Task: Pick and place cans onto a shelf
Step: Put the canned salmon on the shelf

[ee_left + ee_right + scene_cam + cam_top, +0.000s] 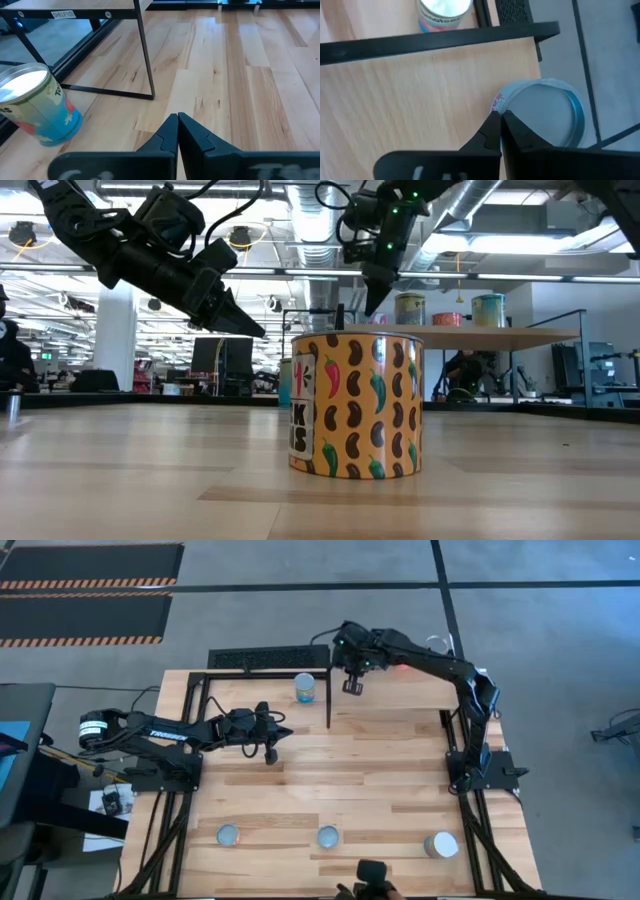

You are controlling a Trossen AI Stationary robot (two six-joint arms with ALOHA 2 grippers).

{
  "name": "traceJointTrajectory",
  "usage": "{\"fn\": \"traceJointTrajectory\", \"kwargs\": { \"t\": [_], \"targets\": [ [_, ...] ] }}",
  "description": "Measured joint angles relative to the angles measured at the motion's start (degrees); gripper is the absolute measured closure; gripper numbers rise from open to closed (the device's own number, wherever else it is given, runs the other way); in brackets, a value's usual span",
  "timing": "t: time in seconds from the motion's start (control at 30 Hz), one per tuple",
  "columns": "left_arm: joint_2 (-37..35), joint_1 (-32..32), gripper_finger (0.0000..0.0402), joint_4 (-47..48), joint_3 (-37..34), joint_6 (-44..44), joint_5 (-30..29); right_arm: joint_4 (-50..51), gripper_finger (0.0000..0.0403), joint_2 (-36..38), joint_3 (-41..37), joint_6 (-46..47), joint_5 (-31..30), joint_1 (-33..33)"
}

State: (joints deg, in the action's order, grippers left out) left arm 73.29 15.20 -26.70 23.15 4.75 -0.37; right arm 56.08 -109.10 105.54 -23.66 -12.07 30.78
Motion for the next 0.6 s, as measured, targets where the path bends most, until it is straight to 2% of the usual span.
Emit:
{"fn": "traceJointTrajectory", "kwargs": {
  "t": [0.23,0.6],
  "targets": [
    [0.0,0.0,0.0401,0.0,0.0,0.0,0.0,-0.1,0.0388,-0.9,-0.1,-0.2,0.2,0.7],
    [0.0,0.0,0.0401,0.0,0.0,-0.5,0.0,-2.0,0.0357,-1.8,0.0,-0.1,-0.1,0.3]
  ]
}}
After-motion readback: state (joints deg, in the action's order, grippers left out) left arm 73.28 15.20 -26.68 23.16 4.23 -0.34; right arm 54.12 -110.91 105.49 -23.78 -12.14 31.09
